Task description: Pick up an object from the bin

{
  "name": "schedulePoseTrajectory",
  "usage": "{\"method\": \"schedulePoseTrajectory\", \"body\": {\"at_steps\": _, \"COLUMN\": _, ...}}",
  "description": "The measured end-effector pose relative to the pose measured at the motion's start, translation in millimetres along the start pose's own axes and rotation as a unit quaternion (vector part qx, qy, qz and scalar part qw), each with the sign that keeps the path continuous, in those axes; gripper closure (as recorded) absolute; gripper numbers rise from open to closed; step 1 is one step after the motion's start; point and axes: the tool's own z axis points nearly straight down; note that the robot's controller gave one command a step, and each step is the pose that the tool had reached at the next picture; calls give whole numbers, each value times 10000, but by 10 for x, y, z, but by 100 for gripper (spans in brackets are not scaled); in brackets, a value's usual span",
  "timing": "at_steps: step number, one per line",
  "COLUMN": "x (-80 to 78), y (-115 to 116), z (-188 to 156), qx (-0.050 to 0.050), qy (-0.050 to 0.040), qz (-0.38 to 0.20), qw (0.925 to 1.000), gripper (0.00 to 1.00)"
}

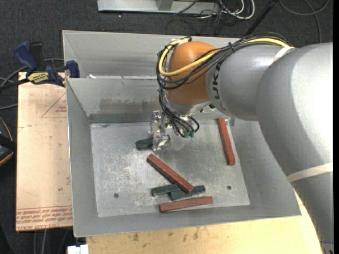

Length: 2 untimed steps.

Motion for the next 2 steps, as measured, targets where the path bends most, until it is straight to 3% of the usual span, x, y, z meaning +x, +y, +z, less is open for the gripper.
{"method": "schedulePoseTrajectory", "body": {"at_steps": 1, "x": 0, "y": 0, "z": 0, "qx": 0, "qy": 0, "qz": 0, "qw": 10000, "gripper": 100}}
{"method": "schedulePoseTrajectory", "body": {"at_steps": 2, "x": -81, "y": 32, "z": -1505, "qx": 0, "qy": 82, "qz": -13, "qw": 10000, "gripper": 100}}
